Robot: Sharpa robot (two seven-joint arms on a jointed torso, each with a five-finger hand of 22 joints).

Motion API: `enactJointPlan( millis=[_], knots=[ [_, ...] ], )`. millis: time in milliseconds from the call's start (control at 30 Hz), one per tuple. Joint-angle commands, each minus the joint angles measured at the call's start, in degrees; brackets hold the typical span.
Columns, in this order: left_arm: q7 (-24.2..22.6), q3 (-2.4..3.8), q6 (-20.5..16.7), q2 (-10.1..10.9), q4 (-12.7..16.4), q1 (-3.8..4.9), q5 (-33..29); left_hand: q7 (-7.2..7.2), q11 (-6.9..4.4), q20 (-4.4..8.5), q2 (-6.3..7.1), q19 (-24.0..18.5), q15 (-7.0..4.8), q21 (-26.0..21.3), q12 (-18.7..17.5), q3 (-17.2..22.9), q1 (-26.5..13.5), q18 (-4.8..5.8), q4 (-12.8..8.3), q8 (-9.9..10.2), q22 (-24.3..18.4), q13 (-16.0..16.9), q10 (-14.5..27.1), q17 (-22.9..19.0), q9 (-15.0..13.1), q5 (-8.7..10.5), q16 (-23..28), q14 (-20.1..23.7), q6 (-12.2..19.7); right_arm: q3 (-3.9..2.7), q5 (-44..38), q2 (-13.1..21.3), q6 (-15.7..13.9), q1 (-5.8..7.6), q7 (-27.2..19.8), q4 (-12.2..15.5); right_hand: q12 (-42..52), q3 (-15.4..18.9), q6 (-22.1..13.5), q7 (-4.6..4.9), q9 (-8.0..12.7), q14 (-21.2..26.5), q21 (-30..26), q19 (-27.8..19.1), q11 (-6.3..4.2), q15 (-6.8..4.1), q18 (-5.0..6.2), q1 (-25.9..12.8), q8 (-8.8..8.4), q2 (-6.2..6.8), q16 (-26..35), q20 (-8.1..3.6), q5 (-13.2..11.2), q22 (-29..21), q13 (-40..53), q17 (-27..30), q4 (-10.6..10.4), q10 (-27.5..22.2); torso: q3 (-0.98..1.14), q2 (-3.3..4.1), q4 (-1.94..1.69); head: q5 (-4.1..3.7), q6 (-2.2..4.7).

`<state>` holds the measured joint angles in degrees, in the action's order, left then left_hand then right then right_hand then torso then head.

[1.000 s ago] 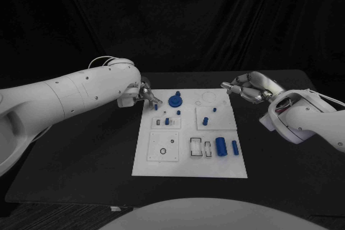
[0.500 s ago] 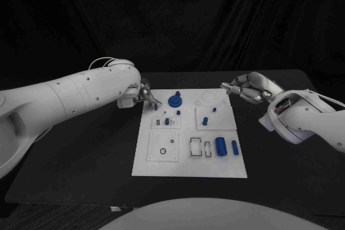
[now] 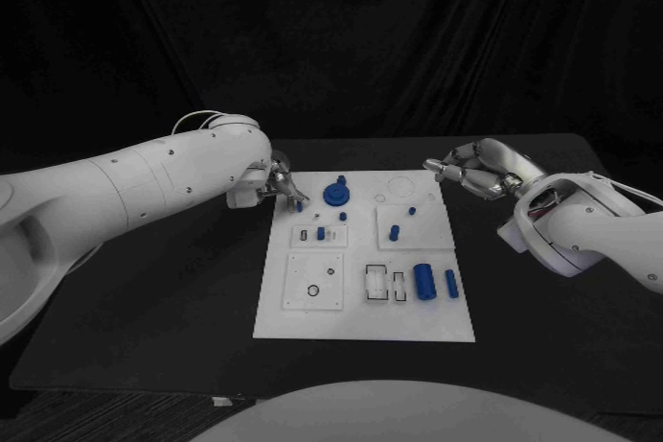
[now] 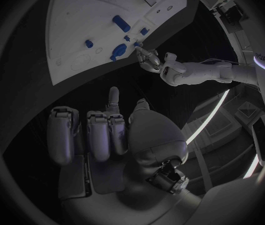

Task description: Assemble the parts on the task board

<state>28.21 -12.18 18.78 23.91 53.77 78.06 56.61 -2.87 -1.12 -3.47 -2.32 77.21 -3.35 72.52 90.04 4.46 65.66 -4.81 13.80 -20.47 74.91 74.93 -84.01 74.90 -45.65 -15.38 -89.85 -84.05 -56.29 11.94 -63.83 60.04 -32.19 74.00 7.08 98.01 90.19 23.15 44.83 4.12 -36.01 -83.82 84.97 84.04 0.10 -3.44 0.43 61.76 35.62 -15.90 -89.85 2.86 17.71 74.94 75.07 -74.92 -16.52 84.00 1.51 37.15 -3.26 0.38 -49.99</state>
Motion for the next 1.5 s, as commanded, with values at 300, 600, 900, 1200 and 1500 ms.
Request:
enactJointPlan(
  millis=[300,600,900,1200,1500],
  knots=[
    [-1.8,0.06,0.3,-0.2,-0.1,-0.14,-0.1,0.05,0.34,0.18,0.00,-0.2,0.15,-0.5,0.0,1.0,1.5,-0.01,-1.2,0.5,4.0,15.1,-6.0,15.1,0.1,-4.07,-0.1,-5.9,0.1,-0.04,-0.1,0.0,0.3,-0.15,0.4,0.0,-0.2,0.0,0.0,-0.40,0.1,-6.1,-0.2,2.7,-0.47,-0.41,1.09,0.6,0.26,-0.14,0.0,-0.24,0.2,13.0,14.9,-14.8,-0.1,6.0,0.00,-0.01,0.01,0.12,-0.01],
    [-2.1,0.06,0.4,-0.2,-0.1,-0.16,-0.1,0.25,0.15,0.33,0.26,-0.2,-0.01,-0.7,0.0,2.8,2.5,-0.04,-2.4,0.7,4.2,15.1,-6.0,15.1,0.0,-7.05,-0.1,-5.9,0.1,-0.04,-0.1,-0.1,0.5,-0.16,0.6,0.0,-0.2,0.0,0.0,-0.41,0.1,-6.1,-0.3,2.7,-0.48,-0.43,1.11,0.7,0.27,-0.19,0.1,-0.26,0.2,12.9,14.9,-14.7,-0.1,6.0,0.01,-0.03,-0.02,0.10,-0.01],
    [-2.1,0.06,0.6,-0.3,-0.1,-0.18,-0.1,0.31,0.07,0.41,0.45,-0.2,-0.09,-0.9,0.0,4.7,3.1,-0.04,-3.2,0.8,4.4,15.1,-6.0,15.1,0.0,-6.80,-0.1,-5.9,0.0,-0.04,-0.1,-0.1,0.6,-0.17,0.7,-0.1,-0.2,0.0,0.0,-0.41,0.1,-6.1,-0.3,2.7,-0.48,-0.43,1.11,0.7,0.27,-0.19,0.1,-0.26,0.2,12.9,14.9,-14.7,-0.1,6.0,0.00,-0.04,0.04,0.15,-0.01],
    [-1.9,0.06,0.5,-0.2,0.0,-0.19,-0.1,0.37,0.00,0.51,1.09,0.0,-0.17,-1.0,0.0,7.5,3.5,-0.01,-4.4,0.8,4.7,15.1,-6.0,15.1,-0.2,-9.60,-0.1,-5.9,-0.1,-0.04,-0.1,-0.1,0.6,-0.18,0.6,-0.1,-0.2,0.0,0.0,-0.42,0.1,-6.1,-0.3,2.6,-0.49,-0.43,1.13,0.7,0.27,-0.23,0.1,-0.26,0.3,12.9,14.9,-14.6,-0.1,6.0,0.00,0.02,-0.01,0.16,-0.01],
    [-2.4,0.06,-0.9,0.7,1.0,-0.19,-0.1,0.38,-0.14,0.71,3.04,0.3,-0.35,-1.1,0.0,14.6,4.4,0.03,-8.1,0.2,5.2,15.1,-6.0,15.1,-1.2,-12.99,-0.1,-5.9,-0.1,-0.04,-0.1,-0.1,0.5,-0.20,0.6,-0.1,-0.2,0.0,0.0,-0.43,0.1,-6.0,-0.4,2.6,-0.49,-0.44,1.15,0.8,0.27,-0.25,0.2,-0.27,0.3,12.9,14.9,-14.5,-0.1,6.0,-0.01,0.00,-0.02,0.24,-0.01]
  ],
)
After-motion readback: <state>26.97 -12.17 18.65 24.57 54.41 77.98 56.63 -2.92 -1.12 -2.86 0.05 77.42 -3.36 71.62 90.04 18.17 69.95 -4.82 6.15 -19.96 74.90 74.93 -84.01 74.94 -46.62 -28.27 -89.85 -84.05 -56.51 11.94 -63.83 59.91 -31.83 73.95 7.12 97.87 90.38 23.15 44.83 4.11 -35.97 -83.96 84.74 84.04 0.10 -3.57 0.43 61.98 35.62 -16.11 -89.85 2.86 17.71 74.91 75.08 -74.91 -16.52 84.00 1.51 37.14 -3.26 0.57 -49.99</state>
